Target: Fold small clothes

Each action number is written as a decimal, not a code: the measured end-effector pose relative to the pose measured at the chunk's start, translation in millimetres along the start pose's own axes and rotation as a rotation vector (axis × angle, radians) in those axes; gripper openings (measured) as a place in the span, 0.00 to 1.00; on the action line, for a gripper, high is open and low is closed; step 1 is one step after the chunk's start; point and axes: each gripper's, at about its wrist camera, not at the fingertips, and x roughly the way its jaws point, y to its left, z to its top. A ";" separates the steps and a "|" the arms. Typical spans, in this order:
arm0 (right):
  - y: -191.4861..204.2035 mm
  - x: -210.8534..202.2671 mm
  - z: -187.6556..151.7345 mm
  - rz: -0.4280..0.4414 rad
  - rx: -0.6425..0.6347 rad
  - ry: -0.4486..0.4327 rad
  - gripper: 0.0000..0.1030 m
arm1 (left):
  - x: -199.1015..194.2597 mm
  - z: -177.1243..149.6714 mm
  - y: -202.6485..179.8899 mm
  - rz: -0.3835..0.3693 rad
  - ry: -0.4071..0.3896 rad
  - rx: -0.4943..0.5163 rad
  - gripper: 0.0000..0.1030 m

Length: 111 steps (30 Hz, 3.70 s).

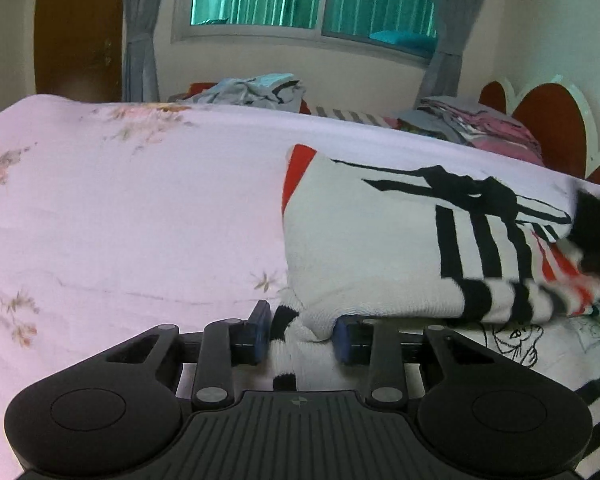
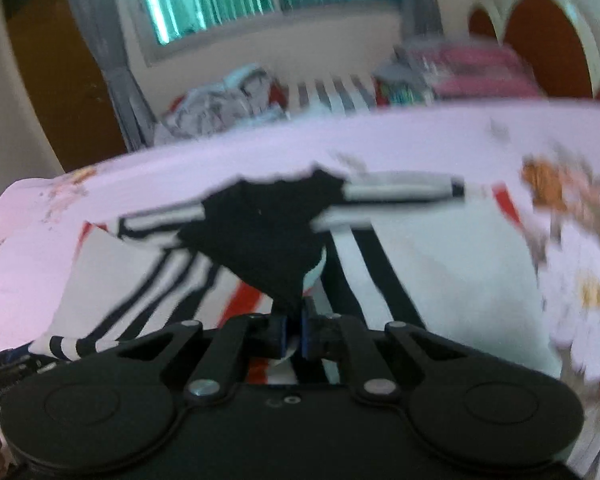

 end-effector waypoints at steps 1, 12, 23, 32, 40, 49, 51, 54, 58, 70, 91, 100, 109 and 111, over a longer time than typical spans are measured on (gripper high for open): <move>-6.3 1.6 -2.7 -0.013 0.023 0.005 0.14 | 0.4 -0.6 1.1 -0.004 0.007 -0.006 0.33; -28.7 -4.3 -7.6 -0.010 0.078 -0.004 0.07 | 5.8 -1.6 4.2 -0.026 0.052 -0.028 0.33; -43.1 -5.4 -1.8 -0.075 0.064 -0.024 0.39 | -6.7 6.7 8.2 -0.098 0.129 -0.058 0.41; -58.4 1.7 1.4 -0.021 0.135 0.004 0.44 | -9.9 37.0 14.2 -0.139 0.107 -0.173 0.68; -50.3 9.1 3.7 -0.020 0.119 0.014 0.23 | 74.2 73.9 11.7 -0.123 0.113 -0.265 0.68; -37.8 11.1 10.6 -0.031 0.028 -0.051 0.08 | 120.1 87.7 15.1 -0.076 0.061 -0.291 0.15; -31.2 7.7 14.1 -0.032 -0.013 -0.095 0.07 | 122.7 85.2 19.0 -0.066 0.043 -0.298 0.13; -27.5 12.6 13.8 -0.096 -0.082 -0.104 0.07 | 122.4 81.1 34.2 -0.037 0.003 -0.396 0.12; -40.8 28.9 7.6 -0.105 -0.038 -0.021 0.08 | 129.4 82.0 40.3 -0.043 0.019 -0.387 0.12; -22.5 0.3 20.8 -0.051 -0.048 -0.109 0.26 | 54.5 82.4 -6.2 -0.141 -0.029 -0.219 0.38; 0.0 15.0 -12.4 -0.077 -0.196 0.011 0.31 | 26.0 16.7 -44.2 -0.150 0.087 -0.107 0.45; -1.7 5.2 -11.7 -0.074 -0.191 0.032 0.34 | 16.9 22.8 -60.7 -0.114 0.107 -0.095 0.46; 8.7 17.5 25.8 -0.034 -0.219 -0.012 0.38 | 23.5 40.8 -94.4 -0.118 0.076 -0.064 0.46; 11.4 26.9 31.4 -0.023 -0.207 -0.006 0.38 | 30.9 44.4 -102.1 -0.109 0.074 -0.056 0.46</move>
